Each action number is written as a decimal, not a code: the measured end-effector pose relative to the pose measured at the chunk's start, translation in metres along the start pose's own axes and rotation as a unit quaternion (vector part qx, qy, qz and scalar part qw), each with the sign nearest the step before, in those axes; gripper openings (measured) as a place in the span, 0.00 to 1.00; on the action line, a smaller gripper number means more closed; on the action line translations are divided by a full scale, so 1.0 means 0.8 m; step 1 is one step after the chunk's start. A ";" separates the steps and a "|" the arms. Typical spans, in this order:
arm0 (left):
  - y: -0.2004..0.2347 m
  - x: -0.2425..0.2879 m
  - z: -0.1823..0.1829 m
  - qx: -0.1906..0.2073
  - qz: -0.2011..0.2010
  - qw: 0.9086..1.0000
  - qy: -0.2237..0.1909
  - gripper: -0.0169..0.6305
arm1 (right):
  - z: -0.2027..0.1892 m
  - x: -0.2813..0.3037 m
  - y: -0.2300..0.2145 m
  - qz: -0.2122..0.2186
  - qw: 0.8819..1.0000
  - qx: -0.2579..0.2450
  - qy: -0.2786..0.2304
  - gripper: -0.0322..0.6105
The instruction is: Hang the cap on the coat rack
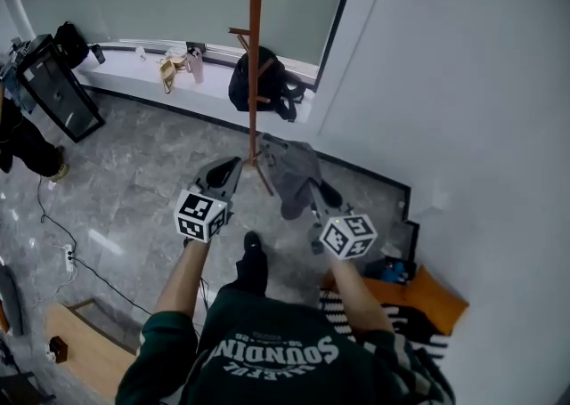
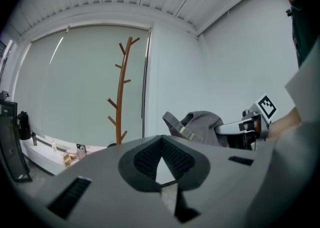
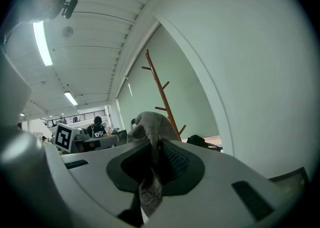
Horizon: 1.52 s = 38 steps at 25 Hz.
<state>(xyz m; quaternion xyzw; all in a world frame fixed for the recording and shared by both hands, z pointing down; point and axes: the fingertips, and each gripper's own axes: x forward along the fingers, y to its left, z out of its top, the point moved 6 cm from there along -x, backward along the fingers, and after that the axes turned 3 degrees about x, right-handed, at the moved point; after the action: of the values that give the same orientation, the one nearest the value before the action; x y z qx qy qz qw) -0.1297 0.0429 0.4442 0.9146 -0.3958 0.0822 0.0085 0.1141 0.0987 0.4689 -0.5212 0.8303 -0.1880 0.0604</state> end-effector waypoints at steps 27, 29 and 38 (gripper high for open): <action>0.233 0.279 0.019 -0.027 -0.022 0.999 0.011 0.03 | 0.099 0.287 -0.148 -0.019 1.000 0.000 0.019 0.11; 0.236 0.290 0.018 -0.029 -0.018 0.999 0.013 0.03 | 0.103 0.296 -0.160 -0.015 1.000 0.003 0.018 0.11; 0.243 0.331 0.024 -0.036 0.021 0.999 0.022 0.03 | 0.117 0.335 -0.201 0.027 0.999 0.004 0.031 0.11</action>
<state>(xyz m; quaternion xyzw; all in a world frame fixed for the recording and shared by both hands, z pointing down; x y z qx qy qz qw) -0.0901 -0.2836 0.4571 0.9031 -0.4174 0.0884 0.0484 0.1570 -0.2250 0.4689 -0.4923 0.8448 -0.2056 0.0413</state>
